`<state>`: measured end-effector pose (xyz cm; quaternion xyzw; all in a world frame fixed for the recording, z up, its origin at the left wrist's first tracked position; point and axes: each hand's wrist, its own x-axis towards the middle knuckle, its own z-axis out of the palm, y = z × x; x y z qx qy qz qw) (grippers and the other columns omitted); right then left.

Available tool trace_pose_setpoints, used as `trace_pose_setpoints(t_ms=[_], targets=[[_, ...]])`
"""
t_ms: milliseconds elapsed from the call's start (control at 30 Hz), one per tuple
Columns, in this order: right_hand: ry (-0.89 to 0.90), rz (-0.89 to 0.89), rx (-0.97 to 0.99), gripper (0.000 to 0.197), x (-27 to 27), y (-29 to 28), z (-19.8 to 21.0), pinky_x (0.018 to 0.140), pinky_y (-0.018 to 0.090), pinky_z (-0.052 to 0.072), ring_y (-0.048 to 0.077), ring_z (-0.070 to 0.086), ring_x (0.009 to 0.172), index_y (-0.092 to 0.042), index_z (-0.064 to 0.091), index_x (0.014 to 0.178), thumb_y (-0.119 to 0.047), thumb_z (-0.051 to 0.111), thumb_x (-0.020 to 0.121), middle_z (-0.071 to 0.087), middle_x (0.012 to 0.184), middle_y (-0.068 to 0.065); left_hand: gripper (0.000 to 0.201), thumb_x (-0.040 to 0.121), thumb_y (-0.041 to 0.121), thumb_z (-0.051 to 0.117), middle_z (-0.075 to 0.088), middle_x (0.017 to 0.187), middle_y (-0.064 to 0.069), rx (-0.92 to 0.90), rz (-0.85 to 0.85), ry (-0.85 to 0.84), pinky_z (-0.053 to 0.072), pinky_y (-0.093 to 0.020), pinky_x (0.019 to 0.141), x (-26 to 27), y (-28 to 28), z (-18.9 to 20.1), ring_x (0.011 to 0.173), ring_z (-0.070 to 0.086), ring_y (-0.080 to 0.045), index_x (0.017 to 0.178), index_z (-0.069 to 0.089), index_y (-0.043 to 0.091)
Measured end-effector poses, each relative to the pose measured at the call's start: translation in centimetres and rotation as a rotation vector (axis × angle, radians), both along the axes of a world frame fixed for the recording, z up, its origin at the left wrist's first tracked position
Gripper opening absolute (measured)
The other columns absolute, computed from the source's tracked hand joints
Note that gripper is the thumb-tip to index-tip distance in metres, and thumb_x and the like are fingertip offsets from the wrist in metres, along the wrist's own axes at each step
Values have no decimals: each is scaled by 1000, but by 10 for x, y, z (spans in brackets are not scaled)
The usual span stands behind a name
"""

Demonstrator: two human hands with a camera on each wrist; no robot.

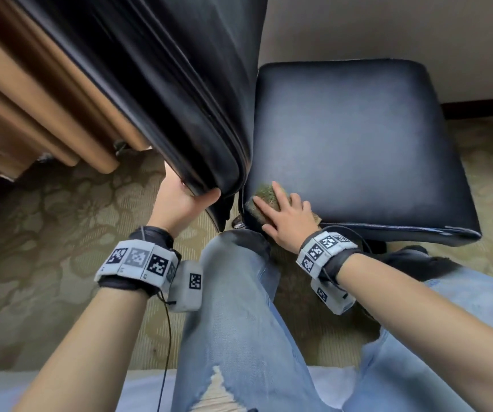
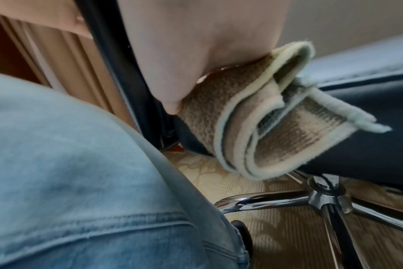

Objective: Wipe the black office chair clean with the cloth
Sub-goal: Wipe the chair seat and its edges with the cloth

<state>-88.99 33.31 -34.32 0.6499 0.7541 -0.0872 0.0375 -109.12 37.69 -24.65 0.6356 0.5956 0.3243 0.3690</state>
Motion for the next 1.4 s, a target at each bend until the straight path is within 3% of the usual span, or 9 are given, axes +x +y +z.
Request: trace_pose_setpoints(t_ms=[167,233,400,667,767,1033,1167,1267,1400], targets=[[-56,63,-5,64,-4,-4,2,83,40,41,32,48,113,-36,36,141,-48,60,83,27,152,11,62,68,18,78,57,106,4,57,124,34,39,-5,77,8,-2,-4,97,53,-3,122,50,3],[-64,-1,-55,69,3,-6,3,71,35,47,28,59,96,-33,53,130,-54,73,67,49,138,10,57,74,9,76,55,107,3,63,158,41,38,-12,81,10,-2,-5,101,51,-6,123,48,4],[13,-127,-6,64,11,-11,-4,97,42,31,31,30,127,-22,13,149,-48,36,95,7,155,13,58,78,11,73,54,112,3,47,128,86,34,-13,81,7,2,-4,103,48,-8,128,45,5],[-58,-360,71,73,9,-9,11,92,37,40,28,47,117,-3,50,127,-54,63,76,35,147,13,69,73,7,76,51,116,4,38,33,17,34,3,74,4,4,3,107,48,-8,132,39,1],[16,-182,54,71,21,-9,5,106,38,26,29,27,132,4,27,140,-45,47,92,19,151,15,93,55,32,77,54,122,2,-15,-27,42,41,-19,91,-2,4,1,112,52,-12,134,37,5],[65,48,49,61,44,-22,2,104,45,31,35,30,133,-24,21,147,-36,49,94,21,152,19,88,70,18,75,44,122,15,96,-16,56,48,-37,95,-3,-10,-4,111,54,-17,140,23,7],[34,-55,24,58,33,-21,-3,107,42,25,28,19,138,-29,15,148,-41,39,96,9,156,9,61,78,19,63,38,120,-8,577,62,132,43,-26,68,-7,-37,4,90,49,-15,125,27,5],[77,-35,-1,55,42,-18,2,106,40,27,27,21,137,-33,19,147,-41,39,96,12,156,4,40,75,22,56,41,106,-6,833,-140,254,38,-19,63,-8,-49,8,79,46,-17,108,36,9],[226,48,-69,50,66,-13,11,109,39,26,25,24,137,-28,29,144,-23,42,96,20,154,2,28,77,21,50,51,99,-9,798,-600,441,45,-25,65,26,-50,14,86,51,-20,103,48,9]])
